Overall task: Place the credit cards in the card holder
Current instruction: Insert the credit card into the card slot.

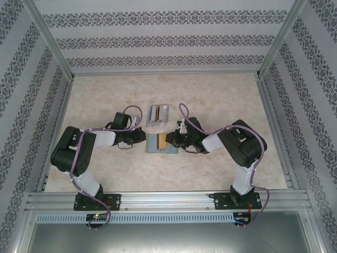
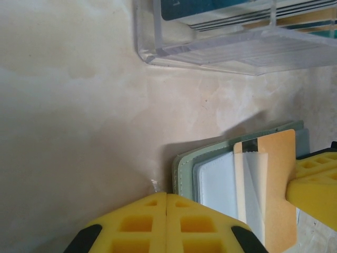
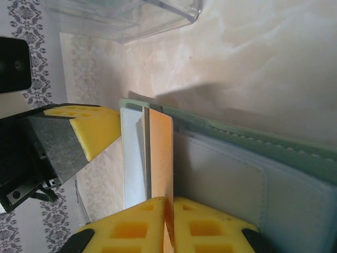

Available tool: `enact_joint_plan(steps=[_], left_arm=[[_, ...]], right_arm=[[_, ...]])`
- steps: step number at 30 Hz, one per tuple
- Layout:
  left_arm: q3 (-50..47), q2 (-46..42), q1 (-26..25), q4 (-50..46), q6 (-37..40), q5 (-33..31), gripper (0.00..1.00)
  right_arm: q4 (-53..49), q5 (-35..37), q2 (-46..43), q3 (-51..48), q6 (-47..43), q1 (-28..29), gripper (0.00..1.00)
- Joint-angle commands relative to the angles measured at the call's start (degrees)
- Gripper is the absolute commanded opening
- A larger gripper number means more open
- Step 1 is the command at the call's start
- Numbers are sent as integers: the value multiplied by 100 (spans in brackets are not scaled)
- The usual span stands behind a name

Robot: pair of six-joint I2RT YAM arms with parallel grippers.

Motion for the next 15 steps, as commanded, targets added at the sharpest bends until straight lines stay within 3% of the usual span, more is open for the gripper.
enact_joint_plan(steps=[1, 15], left_arm=[[95, 94, -64, -44, 63, 76, 4], [245, 261, -60, -352, 69, -201, 0]], right_arm=[[19, 358, -12, -155, 219, 132, 14], [42, 157, -180, -361, 86, 218, 13]])
